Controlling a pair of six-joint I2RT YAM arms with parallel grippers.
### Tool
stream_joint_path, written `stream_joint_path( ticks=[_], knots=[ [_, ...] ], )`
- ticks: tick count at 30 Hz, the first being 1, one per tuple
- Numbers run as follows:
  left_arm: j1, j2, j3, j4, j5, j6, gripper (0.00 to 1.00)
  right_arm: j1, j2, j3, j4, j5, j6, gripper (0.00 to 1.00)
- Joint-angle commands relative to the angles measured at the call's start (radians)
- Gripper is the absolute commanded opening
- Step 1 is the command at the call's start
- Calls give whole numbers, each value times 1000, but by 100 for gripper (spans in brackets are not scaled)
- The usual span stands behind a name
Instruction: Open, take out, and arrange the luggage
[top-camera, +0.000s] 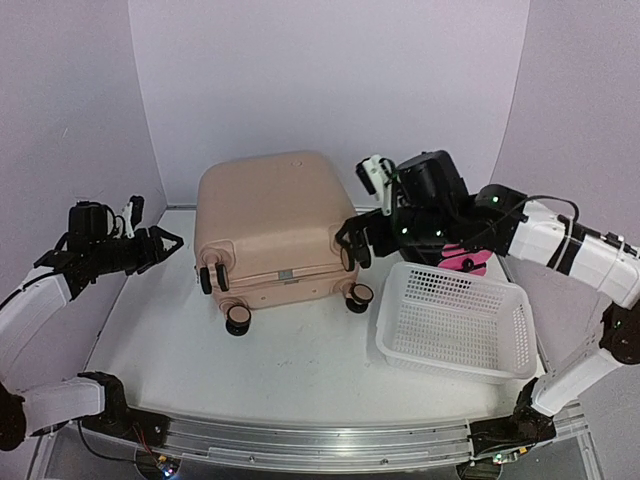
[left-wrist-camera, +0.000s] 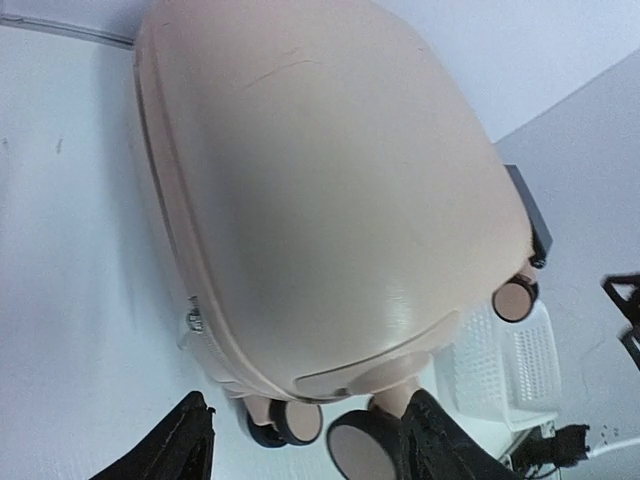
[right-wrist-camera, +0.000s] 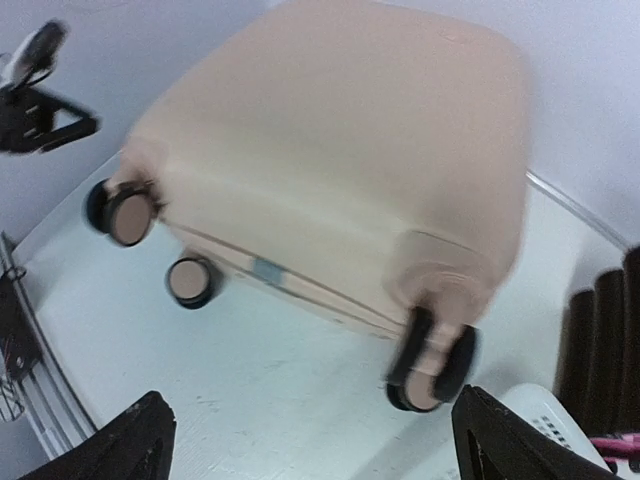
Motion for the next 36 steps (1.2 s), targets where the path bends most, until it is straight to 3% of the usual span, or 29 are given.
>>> stream_joint_path(
  ticks=[1,6,11,12,18,22,26,28,30,36],
  knots=[
    [-32,15,122,-35,200,9,64,-198,70,58,-159,-240,145,98],
    [-130,-47,196,-62,135,45,66,-344,203,140,-172,-372,279,98],
    [-153,-94,231,-80,103,79,72,-358,324,200,-128,-494,276,98],
    [-152,-100,235,-88,93,82,74,-357,342,202,-105,-528,283,96],
    [-152,-136,229,-107,40,87,82,-331,375,132,75,-649,363,58],
    [-152,-148,233,-120,30,100,89,-228,382,113,129,-597,387,50],
    [-153,-153,233,-123,28,117,87,-70,445,147,205,-492,429,45],
    [-152,-150,233,-126,19,118,85,22,495,195,219,-402,439,47],
    [-151,-150,233,-128,11,115,85,111,546,236,243,-317,445,55],
    [-153,-137,230,-147,-8,124,83,206,611,385,187,-363,327,88]
  ],
)
